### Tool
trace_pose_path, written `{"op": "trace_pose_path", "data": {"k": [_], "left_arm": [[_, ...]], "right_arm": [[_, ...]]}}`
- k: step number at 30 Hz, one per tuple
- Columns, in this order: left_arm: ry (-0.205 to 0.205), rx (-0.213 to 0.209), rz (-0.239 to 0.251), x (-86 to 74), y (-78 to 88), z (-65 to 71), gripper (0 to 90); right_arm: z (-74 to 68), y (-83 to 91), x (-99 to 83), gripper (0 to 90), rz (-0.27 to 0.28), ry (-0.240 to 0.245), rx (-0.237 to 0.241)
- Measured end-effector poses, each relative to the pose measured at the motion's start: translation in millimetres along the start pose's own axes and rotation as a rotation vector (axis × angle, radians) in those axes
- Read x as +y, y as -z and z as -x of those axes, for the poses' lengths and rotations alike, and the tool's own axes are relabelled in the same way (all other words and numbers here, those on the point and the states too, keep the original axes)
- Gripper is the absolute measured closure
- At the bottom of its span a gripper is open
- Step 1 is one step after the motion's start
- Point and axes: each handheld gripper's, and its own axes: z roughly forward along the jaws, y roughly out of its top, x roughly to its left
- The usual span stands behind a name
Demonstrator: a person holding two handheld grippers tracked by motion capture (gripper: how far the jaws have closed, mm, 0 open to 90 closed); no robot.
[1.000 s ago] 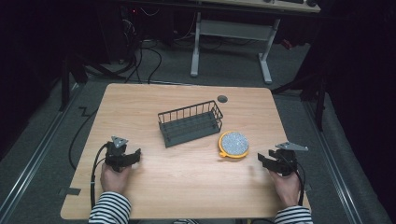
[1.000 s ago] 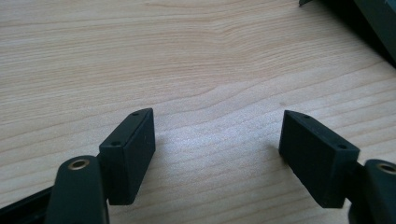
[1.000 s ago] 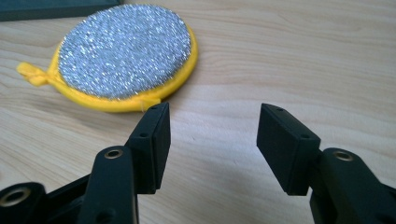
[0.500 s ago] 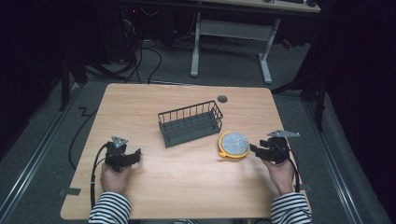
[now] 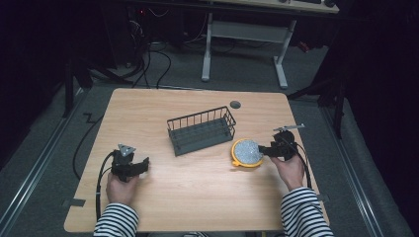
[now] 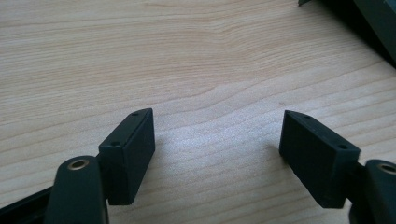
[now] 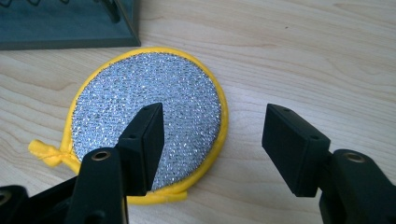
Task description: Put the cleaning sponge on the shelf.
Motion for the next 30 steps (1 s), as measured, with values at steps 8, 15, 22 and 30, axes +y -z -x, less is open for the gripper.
{"op": "trace_pose_path", "data": {"k": [8, 15, 22, 30], "left_arm": [[-0.001, 0.001, 0.000, 0.1, -0.1, 0.2, 27.2], [0.000, 0.002, -0.001, 0.1, -0.1, 0.4, 27.1], [-0.005, -0.002, -0.002, -0.1, 0.2, 1.4, 27.1], [-0.006, -0.003, -0.003, -0.1, 0.2, 1.5, 27.0]], "right_arm": [[-0.6, -20.9, 11.4, 38.8, -0.081, -0.009, 0.024], [-0.7, -33.6, 15.9, 38.4, -0.122, -0.042, 0.052], [4.3, -46.1, 12.6, 44.3, -0.175, -0.104, 0.124], [3.6, -46.9, 12.5, 70.5, -0.176, -0.085, 0.148]]}}
